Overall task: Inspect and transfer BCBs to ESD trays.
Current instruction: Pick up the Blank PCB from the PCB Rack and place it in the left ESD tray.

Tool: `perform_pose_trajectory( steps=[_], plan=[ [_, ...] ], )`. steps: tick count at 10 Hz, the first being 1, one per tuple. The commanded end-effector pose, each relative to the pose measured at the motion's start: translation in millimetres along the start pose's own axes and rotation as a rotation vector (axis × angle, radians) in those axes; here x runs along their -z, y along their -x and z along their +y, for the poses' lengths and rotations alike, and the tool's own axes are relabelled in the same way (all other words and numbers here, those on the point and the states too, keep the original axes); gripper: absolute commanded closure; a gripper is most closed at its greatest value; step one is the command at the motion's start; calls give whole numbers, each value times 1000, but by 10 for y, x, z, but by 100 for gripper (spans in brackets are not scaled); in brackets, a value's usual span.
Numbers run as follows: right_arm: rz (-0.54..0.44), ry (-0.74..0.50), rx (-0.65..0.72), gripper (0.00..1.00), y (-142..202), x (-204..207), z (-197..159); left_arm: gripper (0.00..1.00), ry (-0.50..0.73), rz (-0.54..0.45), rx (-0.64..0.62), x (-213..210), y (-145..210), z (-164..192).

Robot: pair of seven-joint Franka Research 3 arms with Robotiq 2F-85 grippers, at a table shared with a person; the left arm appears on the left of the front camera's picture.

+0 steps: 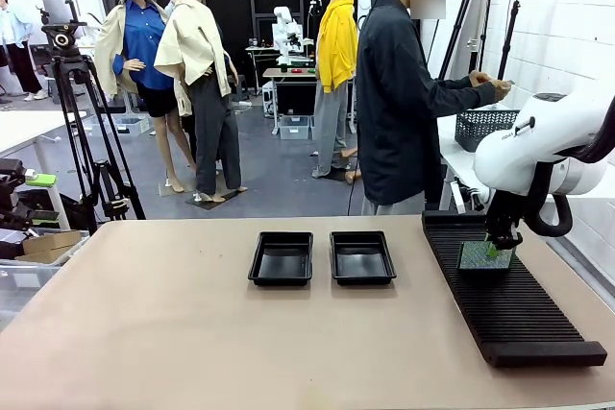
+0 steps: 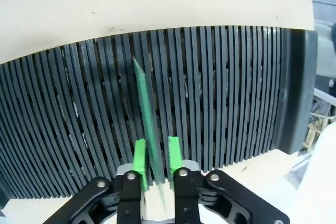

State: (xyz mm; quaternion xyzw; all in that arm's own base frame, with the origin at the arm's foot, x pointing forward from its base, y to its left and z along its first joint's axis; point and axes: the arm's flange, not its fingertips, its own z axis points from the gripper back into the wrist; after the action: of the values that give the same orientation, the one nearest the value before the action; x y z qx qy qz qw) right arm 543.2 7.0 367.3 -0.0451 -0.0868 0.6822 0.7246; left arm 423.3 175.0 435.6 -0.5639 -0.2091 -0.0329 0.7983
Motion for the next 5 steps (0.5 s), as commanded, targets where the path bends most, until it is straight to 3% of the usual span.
perform_pose_trajectory(
  steps=[1, 5],
  plan=[
    [-19, -22, -20, 85, 26, 2, -67, 0, 15, -1, -7, -23, 3, -28],
    [-16, -66, -24, 100, 42, 2, -90, 0, 15, -1, -7, -23, 3, -28]
  ],
)
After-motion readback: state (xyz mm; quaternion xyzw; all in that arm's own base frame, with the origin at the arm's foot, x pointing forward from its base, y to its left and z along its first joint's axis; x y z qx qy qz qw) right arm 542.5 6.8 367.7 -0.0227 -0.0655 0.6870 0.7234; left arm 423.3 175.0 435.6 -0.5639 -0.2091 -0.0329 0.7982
